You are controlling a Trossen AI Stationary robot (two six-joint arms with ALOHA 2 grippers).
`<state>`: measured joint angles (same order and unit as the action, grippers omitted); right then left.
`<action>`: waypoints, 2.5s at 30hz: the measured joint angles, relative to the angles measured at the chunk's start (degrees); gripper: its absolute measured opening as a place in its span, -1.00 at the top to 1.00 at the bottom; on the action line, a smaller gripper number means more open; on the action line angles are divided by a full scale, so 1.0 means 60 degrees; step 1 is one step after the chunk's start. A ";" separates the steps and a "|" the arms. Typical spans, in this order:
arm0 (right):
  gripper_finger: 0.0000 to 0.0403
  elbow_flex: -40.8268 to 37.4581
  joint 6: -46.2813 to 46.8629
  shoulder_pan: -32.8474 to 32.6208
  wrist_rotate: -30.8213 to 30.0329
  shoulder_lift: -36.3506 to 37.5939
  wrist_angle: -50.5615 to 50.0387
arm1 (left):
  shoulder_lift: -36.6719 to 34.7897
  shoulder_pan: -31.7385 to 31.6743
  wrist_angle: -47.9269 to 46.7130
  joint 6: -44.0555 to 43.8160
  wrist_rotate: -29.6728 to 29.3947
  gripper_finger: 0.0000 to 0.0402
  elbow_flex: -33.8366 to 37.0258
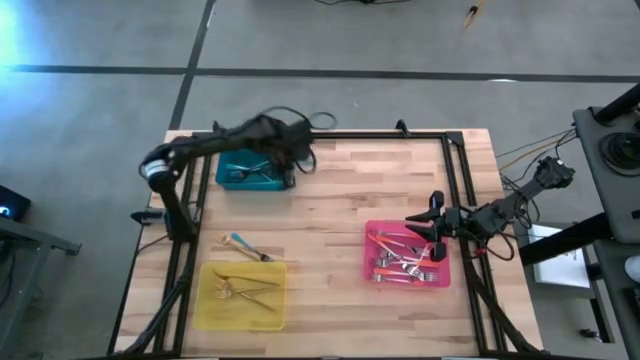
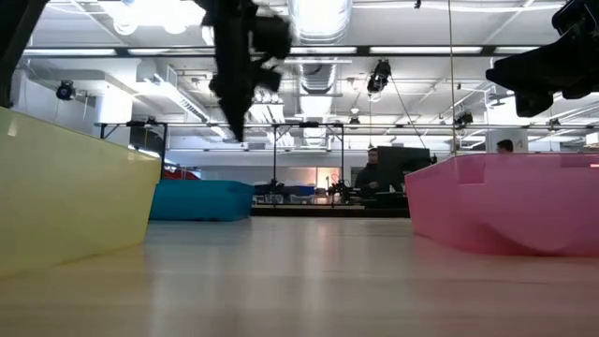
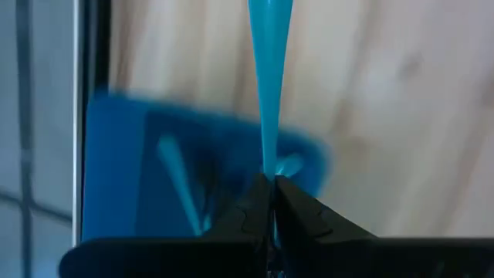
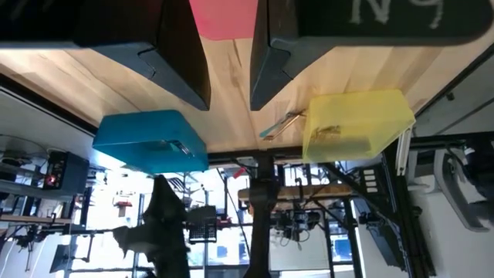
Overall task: Sort silverware by color (type)
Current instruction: Put the blue fork into the blue bin
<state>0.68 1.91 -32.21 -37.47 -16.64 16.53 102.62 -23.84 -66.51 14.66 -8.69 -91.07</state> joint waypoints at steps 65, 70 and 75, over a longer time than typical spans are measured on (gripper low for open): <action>0.57 -0.0001 0.0000 0.0001 0.0003 -0.0004 -0.0004 | -0.3451 0.3881 0.3364 -0.3676 0.3486 0.52 0.6703; 0.57 -0.0003 0.0000 -0.0002 0.0000 -0.0004 -0.0004 | -0.3794 0.4285 0.3939 -0.4605 0.2249 0.52 0.7367; 0.57 -0.0003 0.0000 0.0001 -0.0001 -0.0003 -0.0004 | -0.3987 0.4289 0.4162 -0.5650 0.2109 0.52 0.8065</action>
<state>0.67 1.91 -32.21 -37.47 -16.66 16.51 78.70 1.89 -41.54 -19.25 3.97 -42.67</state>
